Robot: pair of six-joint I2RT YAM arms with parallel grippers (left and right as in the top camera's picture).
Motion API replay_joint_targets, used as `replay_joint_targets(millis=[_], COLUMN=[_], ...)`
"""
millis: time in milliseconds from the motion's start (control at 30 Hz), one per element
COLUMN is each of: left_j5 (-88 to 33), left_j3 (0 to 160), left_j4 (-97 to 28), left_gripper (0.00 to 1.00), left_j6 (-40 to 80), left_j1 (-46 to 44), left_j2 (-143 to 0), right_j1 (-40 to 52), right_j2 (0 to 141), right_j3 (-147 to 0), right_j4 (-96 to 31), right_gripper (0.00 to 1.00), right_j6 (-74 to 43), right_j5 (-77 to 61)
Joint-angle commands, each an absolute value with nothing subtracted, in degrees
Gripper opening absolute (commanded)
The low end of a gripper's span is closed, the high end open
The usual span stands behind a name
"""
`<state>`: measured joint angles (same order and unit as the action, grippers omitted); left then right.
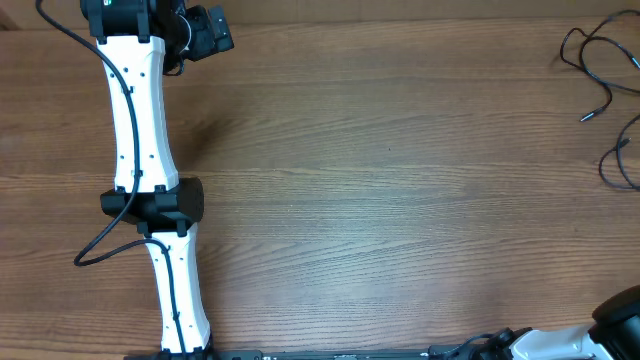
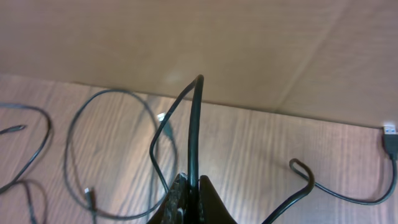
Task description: Untangle cables
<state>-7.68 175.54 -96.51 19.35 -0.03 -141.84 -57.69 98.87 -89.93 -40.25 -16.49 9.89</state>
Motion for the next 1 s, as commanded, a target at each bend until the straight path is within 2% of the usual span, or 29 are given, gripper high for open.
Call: replay_joint_targets(millis=[0,400,667,767,967], left_j5=[-7.0,-7.0,-7.0,-7.0,-7.0], left_j3=[176.8,176.7,176.7,176.8,176.8], left_j4=[-96.7,-96.7,-96.7,-96.7,-96.7], left_gripper=[1.00,1.00,1.00,1.00,1.00], left_j6=[19.7,19.7,19.7,19.7,19.7], left_j1=[-0.8,-0.8,-0.8,-0.8,-0.8], left_j2=[-139.8,-139.9,-139.9,-139.8,-139.9], right_j1=[-58.9,-58.2,-55.5,-52.2,-45.2], right_j2=[100.4,105.8,105.4,105.2,104.8], right_j3=[-90.1,-90.1,-90.4,-94.0,-108.8], right_j4=[-40.9,-41.1,-37.3,-36.7,-39.6], right_gripper=[0.04,0.04,0.04,0.04,0.04], right_j6=[-16.2,-16.3,-16.0,-16.0,-16.0], right_j5=[10.9,9.0,-11.1,-17.0,-17.5])
